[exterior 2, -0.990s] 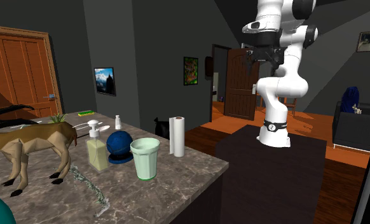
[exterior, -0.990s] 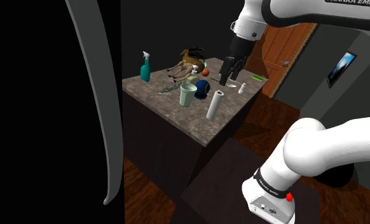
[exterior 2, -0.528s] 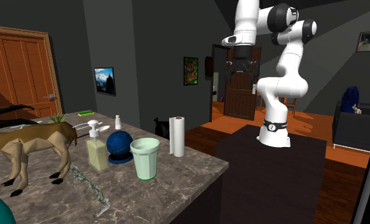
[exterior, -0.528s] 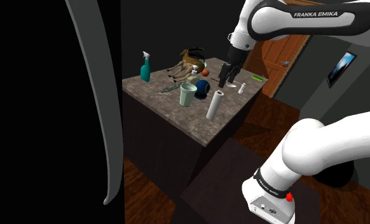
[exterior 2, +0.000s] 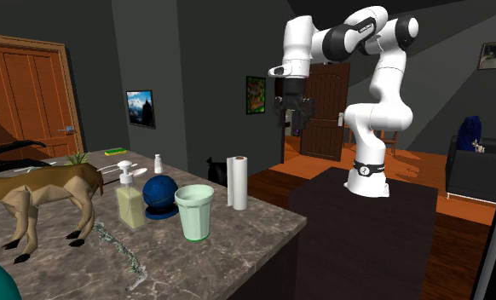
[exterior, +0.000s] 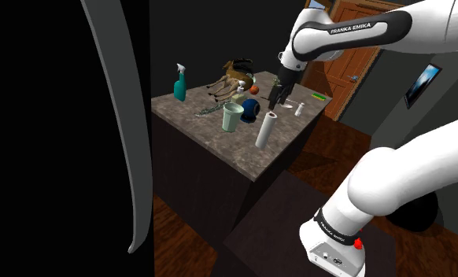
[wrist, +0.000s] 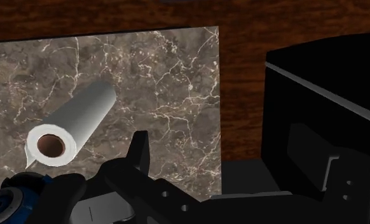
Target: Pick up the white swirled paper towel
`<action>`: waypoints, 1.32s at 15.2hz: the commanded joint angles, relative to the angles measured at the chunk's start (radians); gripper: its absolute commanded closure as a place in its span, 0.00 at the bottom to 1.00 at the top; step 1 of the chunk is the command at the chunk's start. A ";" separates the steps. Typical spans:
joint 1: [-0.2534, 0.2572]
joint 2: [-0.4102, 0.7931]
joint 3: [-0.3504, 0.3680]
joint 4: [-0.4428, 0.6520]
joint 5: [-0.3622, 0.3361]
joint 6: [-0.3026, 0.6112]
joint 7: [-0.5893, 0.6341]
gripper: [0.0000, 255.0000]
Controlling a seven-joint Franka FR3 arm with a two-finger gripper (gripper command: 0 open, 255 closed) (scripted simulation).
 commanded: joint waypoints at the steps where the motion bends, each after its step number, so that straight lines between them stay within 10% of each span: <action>1: -0.006 0.065 -0.036 0.023 0.001 0.045 -0.044 0.00; 20: -0.097 0.678 -0.198 0.377 0.275 0.269 -0.469 0.00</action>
